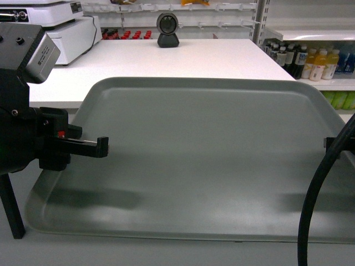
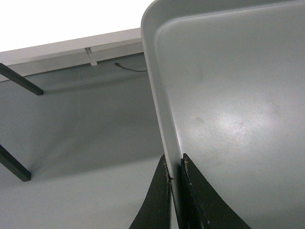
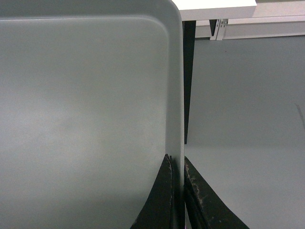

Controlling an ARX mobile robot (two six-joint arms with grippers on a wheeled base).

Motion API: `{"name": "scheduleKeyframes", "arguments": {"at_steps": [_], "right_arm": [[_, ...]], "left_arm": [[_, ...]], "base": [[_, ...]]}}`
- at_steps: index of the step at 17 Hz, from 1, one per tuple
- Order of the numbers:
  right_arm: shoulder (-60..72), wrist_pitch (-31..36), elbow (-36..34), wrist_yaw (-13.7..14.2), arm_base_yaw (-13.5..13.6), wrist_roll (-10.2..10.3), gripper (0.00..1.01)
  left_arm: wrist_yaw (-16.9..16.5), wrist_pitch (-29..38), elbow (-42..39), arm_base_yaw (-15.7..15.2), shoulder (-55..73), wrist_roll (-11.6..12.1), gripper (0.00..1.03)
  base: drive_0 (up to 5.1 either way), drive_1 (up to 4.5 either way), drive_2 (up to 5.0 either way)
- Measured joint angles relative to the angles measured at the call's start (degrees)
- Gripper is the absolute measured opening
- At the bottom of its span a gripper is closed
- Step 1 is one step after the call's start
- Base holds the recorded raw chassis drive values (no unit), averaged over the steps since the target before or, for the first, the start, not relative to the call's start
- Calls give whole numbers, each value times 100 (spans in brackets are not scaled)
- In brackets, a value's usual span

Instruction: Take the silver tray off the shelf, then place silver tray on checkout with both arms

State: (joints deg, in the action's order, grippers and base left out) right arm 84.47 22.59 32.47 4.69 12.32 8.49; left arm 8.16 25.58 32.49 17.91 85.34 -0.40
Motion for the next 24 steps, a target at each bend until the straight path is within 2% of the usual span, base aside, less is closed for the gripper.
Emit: {"name": "scheduleKeyframes", "arguments": {"at_steps": [24], "right_arm": [[4,-7,-4,4,0,0,3]], "left_arm": [[4,-13,0,7,0,44,3]], "base": [[-5,406,-416]]}}
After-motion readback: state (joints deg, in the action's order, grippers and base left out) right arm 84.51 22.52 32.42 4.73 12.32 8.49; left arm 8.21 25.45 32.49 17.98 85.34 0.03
